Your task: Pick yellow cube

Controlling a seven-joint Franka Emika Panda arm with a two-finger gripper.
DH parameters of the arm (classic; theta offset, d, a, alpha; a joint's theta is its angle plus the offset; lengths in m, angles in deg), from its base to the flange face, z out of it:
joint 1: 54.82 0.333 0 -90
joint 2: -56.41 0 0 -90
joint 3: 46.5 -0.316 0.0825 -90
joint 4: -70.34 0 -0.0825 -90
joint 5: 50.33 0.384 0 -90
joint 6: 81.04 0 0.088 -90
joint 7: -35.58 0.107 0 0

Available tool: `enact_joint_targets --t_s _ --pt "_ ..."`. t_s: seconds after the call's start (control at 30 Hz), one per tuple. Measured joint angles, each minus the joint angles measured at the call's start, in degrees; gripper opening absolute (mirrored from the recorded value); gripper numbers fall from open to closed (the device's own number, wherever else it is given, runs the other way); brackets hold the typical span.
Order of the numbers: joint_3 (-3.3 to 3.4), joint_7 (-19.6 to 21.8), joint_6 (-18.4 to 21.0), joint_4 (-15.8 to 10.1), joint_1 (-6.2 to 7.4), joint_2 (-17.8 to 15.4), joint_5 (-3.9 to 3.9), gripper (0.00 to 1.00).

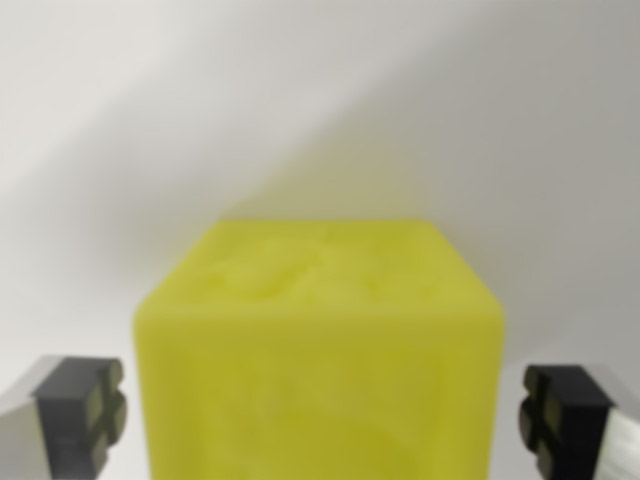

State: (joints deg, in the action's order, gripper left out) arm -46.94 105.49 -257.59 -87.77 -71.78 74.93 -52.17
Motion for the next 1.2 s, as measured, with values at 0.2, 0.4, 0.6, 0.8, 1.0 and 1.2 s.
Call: enact_joint_targets --t_s 0.2,0.4,0.6,0.8,1.0,1.2 --pt "-0.24 2.55 -0.85 0.43 -1.07 1.25 -3.21 0.0" --pt "-0.55 2.42 0.21 0.04 -1.35 -0.2 -3.14 0.0" --pt "-0.84 1.02 2.68 -0.84 -1.22 -3.56 -1.3 0.0" --pt "-0.49 -0.37 5.3 -1.59 -0.39 -6.93 0.58 0.0" --pt "-0.35 -0.84 8.04 -2.22 -0.1 -10.29 1.23 0.0" --pt "-0.34 -1.06 10.88 -2.69 0.0 -13.61 1.53 0.0"
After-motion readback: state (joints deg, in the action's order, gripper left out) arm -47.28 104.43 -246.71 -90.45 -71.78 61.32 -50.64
